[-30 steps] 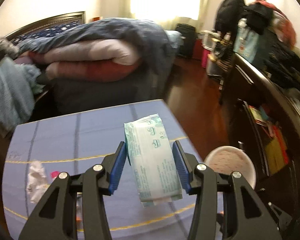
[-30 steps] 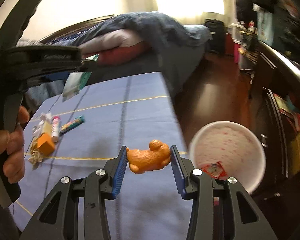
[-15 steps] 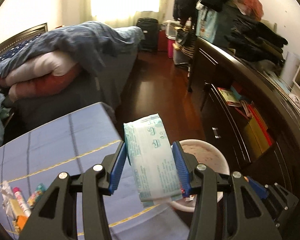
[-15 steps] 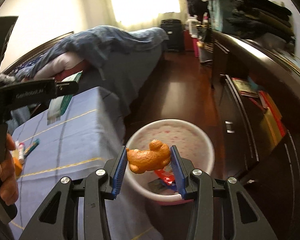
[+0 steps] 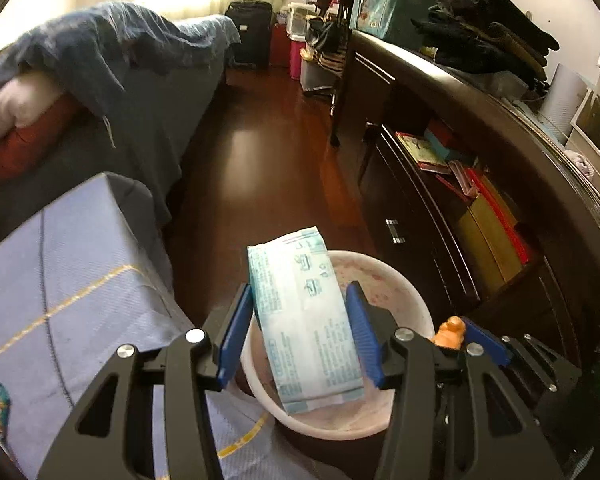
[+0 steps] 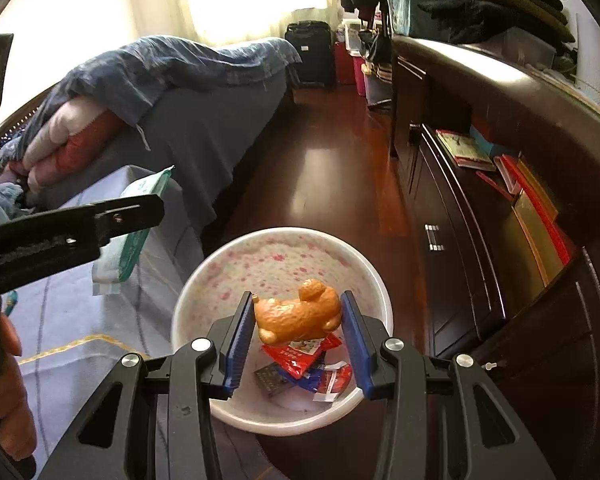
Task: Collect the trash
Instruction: 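Carry the tissue pack and orange gummy over the pink-dotted bin, then open both tools over the bin to drop the items, then move both open tools back over the table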
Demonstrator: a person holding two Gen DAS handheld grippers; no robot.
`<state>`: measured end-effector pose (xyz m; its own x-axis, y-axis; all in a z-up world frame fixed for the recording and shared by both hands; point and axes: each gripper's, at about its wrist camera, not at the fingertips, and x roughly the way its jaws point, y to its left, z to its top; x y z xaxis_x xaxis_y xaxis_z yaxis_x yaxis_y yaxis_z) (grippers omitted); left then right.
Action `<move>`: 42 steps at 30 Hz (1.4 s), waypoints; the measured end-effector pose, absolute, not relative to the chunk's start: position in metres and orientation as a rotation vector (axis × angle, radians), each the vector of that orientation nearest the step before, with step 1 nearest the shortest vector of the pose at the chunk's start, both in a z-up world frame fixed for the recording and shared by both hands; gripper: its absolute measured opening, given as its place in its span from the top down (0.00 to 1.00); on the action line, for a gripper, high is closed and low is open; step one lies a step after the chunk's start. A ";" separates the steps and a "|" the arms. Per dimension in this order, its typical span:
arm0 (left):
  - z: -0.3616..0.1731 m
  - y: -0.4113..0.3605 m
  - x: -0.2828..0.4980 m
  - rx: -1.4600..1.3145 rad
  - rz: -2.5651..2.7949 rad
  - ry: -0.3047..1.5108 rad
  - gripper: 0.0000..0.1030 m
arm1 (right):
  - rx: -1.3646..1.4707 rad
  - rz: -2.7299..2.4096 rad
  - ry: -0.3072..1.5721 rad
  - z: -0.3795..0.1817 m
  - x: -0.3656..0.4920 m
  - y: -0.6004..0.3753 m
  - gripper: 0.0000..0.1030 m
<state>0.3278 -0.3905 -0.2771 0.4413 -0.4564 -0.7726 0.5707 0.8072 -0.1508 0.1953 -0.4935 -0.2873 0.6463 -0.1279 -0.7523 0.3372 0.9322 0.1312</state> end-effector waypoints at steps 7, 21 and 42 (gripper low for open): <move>-0.296 -0.397 0.343 0.130 -0.690 0.955 0.25 | 0.277 -0.287 0.848 -0.307 0.209 -0.498 0.45; -0.262 -0.359 0.332 0.081 -0.601 0.859 0.08 | 0.277 -0.295 0.848 -0.293 0.199 -0.485 0.33; -0.232 -0.053 0.305 -0.077 0.174 0.823 0.04 | 0.074 0.160 0.802 -0.224 0.198 -0.275 0.20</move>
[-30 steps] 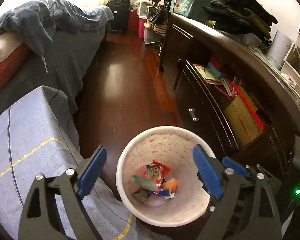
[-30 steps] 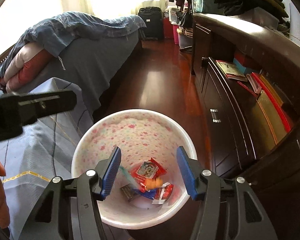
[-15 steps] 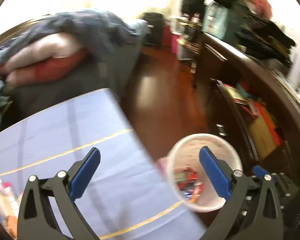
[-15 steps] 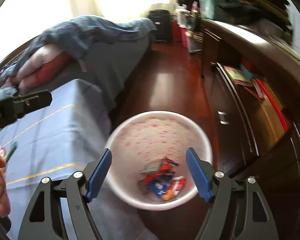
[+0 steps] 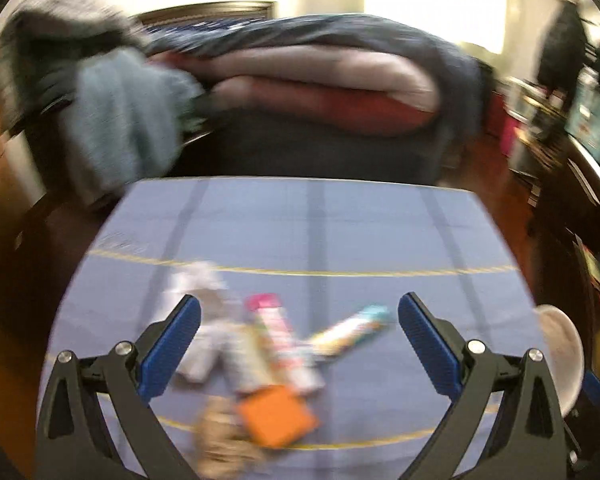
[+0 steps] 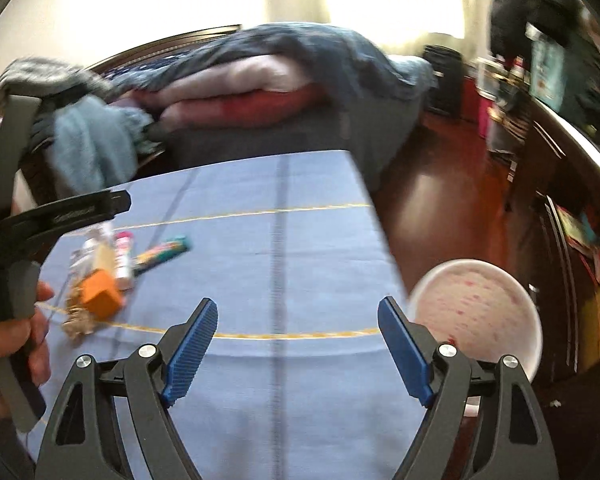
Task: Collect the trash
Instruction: 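Move both open tools back over the table, then grasp the crumpled white wrapper with the left tool while the right tool grasps the orange cube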
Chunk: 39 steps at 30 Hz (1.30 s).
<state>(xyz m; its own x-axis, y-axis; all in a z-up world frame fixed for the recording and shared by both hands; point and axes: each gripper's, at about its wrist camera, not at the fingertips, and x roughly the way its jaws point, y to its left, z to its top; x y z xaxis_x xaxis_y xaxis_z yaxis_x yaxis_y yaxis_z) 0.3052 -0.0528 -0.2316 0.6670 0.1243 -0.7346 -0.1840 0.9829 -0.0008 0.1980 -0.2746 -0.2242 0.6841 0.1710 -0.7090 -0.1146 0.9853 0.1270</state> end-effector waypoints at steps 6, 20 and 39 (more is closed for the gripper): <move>-0.259 0.032 0.327 -0.201 0.346 0.918 0.04 | 0.013 0.244 0.798 -0.216 0.196 -0.225 0.20; -0.301 0.060 0.346 -0.334 0.330 1.003 0.04 | -0.081 0.314 0.817 -0.215 0.211 -0.159 0.20; -0.249 0.100 0.303 -0.313 0.262 0.801 0.65 | -0.159 0.414 0.846 -0.235 0.227 -0.076 0.22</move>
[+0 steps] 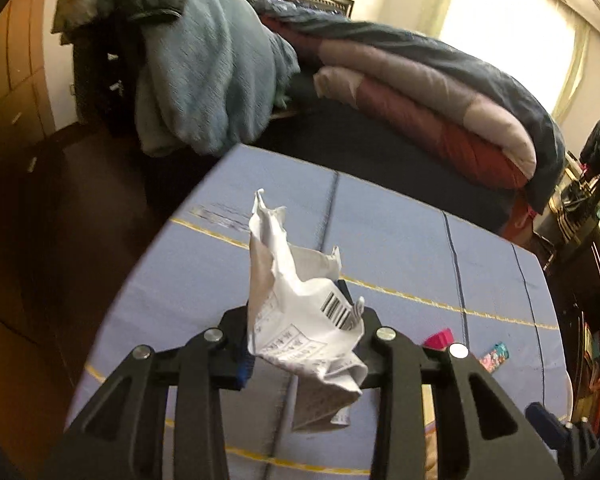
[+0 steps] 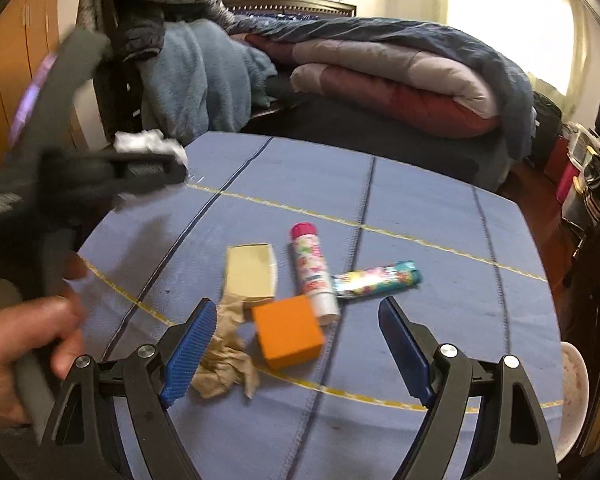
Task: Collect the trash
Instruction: 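Grasp the crumpled white wrapper with the left tool while the right tool grasps the orange cube, then carry the white wrapper and orange cube over the bin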
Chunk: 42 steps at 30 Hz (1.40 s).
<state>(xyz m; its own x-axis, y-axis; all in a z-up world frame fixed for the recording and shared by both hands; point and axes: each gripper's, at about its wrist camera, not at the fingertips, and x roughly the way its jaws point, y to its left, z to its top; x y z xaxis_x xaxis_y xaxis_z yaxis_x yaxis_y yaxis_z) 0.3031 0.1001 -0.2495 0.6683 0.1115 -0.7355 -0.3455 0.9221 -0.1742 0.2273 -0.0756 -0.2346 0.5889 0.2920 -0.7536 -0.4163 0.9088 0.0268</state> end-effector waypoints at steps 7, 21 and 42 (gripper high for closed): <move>-0.245 0.114 0.291 -0.324 0.247 0.797 0.64 | -0.129 0.390 0.881 -0.249 0.234 -0.071 0.34; -0.239 0.098 0.287 -0.312 0.204 0.796 0.63 | -0.080 0.416 0.898 -0.255 0.228 -0.090 0.60; -0.198 -0.024 0.277 -0.158 0.026 0.744 0.62 | 0.094 0.300 0.841 -0.225 0.200 -0.204 0.59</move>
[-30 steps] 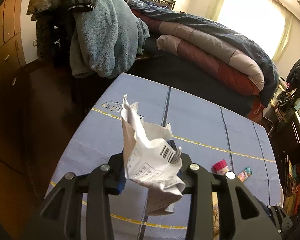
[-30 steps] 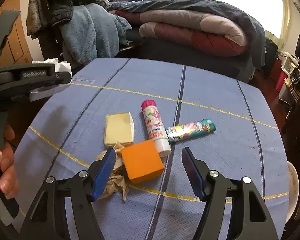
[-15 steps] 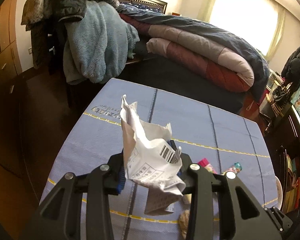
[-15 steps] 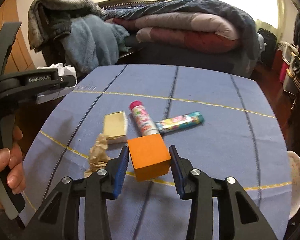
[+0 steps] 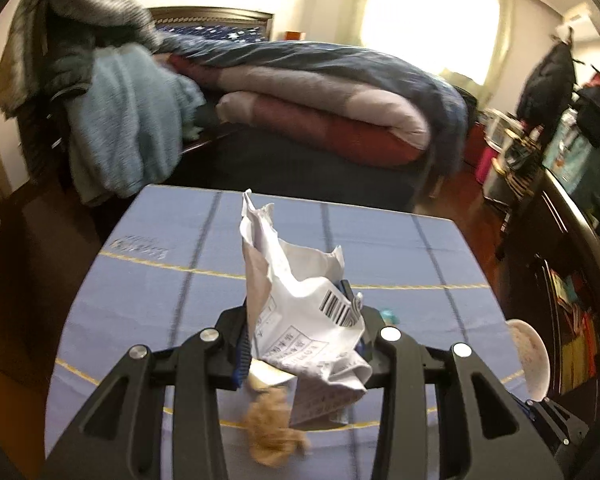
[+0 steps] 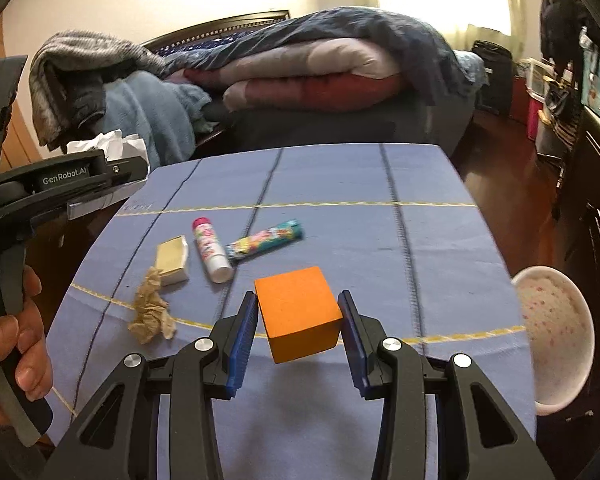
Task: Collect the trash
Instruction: 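Carry the white wrapper and orange cube over the bin, then open both tools over the bin to drop the items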
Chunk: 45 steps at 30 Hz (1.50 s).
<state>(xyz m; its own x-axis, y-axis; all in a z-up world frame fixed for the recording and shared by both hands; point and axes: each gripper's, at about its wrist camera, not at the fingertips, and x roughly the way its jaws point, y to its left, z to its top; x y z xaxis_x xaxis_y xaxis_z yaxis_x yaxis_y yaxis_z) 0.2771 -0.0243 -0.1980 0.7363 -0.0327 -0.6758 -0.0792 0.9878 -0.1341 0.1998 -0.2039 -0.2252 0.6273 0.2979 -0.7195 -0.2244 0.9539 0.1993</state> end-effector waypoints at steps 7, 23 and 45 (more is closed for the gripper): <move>-0.193 -0.093 0.275 -0.081 -0.093 0.741 0.62 | 0.159 0.209 0.819 -0.223 0.192 -0.259 0.59; -0.209 -0.255 0.273 0.079 -0.375 0.753 0.61 | 0.285 -0.042 0.781 -0.232 0.173 -0.394 0.59; -0.284 -0.400 0.304 0.207 -0.622 0.896 0.43 | 0.359 -0.277 0.793 -0.260 0.156 -0.498 0.59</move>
<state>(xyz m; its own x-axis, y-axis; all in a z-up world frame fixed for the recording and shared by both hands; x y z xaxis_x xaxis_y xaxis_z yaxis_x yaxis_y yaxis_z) 0.3043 -0.4000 -0.2844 0.4636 -0.4179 -0.7813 0.5854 0.8064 -0.0840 0.1555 -0.4982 -0.2600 0.6714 -0.1071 -0.7333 0.3726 0.9041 0.2091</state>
